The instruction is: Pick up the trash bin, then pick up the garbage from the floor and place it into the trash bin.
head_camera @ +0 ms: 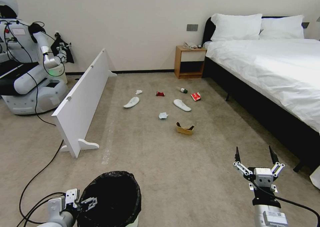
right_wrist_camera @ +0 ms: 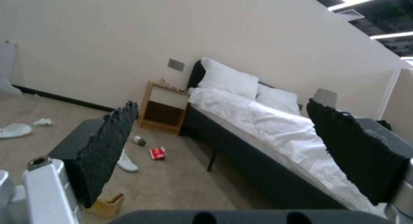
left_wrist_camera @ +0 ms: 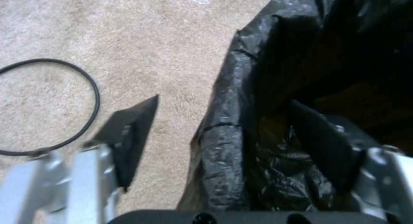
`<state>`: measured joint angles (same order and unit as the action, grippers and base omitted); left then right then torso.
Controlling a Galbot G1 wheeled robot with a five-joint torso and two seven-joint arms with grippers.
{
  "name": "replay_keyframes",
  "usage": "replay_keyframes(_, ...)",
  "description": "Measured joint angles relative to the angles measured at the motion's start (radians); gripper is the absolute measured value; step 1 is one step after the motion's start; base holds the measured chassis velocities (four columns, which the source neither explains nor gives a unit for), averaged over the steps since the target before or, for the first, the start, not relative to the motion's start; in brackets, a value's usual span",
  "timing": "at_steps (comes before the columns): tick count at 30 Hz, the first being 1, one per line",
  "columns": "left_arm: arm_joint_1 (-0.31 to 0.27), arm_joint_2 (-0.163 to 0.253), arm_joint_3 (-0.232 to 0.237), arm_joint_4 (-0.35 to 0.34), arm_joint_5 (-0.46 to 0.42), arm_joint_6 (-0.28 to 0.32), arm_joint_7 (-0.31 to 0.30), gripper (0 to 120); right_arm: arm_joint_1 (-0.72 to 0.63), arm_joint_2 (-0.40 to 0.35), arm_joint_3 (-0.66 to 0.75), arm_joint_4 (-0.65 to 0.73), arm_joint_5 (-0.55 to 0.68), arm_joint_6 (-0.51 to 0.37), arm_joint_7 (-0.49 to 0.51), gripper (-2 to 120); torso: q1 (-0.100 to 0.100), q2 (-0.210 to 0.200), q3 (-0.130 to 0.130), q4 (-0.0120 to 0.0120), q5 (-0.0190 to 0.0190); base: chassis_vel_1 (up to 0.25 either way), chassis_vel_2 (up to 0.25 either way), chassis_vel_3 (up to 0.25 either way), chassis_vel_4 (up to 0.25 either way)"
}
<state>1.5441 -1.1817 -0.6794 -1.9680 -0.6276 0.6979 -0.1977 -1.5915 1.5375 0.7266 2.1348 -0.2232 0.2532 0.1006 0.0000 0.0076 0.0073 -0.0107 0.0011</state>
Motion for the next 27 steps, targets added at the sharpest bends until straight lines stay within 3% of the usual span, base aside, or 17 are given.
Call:
replay_keyframes(3,-0.003,0.0,0.004,0.003,-0.001,0.001,0.0,68,-0.001,0.0,0.001,0.002,0.0,0.0,0.0,100,0.0,0.0,0.0,-0.0001,0.0,0.0,0.0,0.0,0.0)
replay_keyframes(7,-0.007,0.003,0.01,0.007,-0.015,0.007,-0.002,46,-0.004,0.001,0.002,0.006,0.0,-0.001,0.0,100,0.0,0.0,0.0,-0.0002,-0.0005,0.0,0.0,0.0,0.0)
replay_keyframes(8,-0.007,0.003,0.01,0.007,-0.015,0.007,-0.002,46,-0.004,0.001,0.002,0.006,0.0,-0.001,0.0,100,0.0,0.0,0.0,-0.0002,-0.0005,0.0,0.0,0.0,0.0)
replay_keyframes(10,-0.007,0.004,0.011,0.007,-0.02,0.011,-0.006,34,-0.005,0.003,0.002,0.006,0.0,-0.002,0.0,100,0.0,0.0,0.0,-0.0002,-0.0007,0.0,0.0,0.0,0.0)
replay_keyframes(13,-0.006,0.005,0.011,0.007,-0.02,0.012,-0.007,30,-0.005,0.003,0.002,0.006,0.0,-0.002,0.0,100,0.0,0.0,0.0,-0.0003,-0.0007,0.0,0.0,0.0,0.0)
replay_keyframes(15,-0.005,0.006,0.011,0.007,-0.025,0.014,-0.011,17,-0.005,0.004,0.001,0.007,0.0,-0.002,0.0,100,0.0,0.0,0.0,-0.0002,-0.0008,0.0,0.0,0.0,0.0)
replay_keyframes(20,-0.002,0.007,0.011,0.006,-0.03,0.017,-0.008,9,-0.007,0.004,0.001,0.01,-0.001,-0.003,0.0,100,0.0,0.0,0.0,-0.0004,-0.0008,0.0,0.0,0.0,0.0)
replay_keyframes(27,0.006,0.004,0.01,-0.002,-0.031,0.014,-0.008,8,-0.015,0.001,0.007,0.02,-0.001,-0.004,0.0,100,0.0,0.0,0.0,-0.0002,-0.001,0.0,0.0,0.0,0.0)
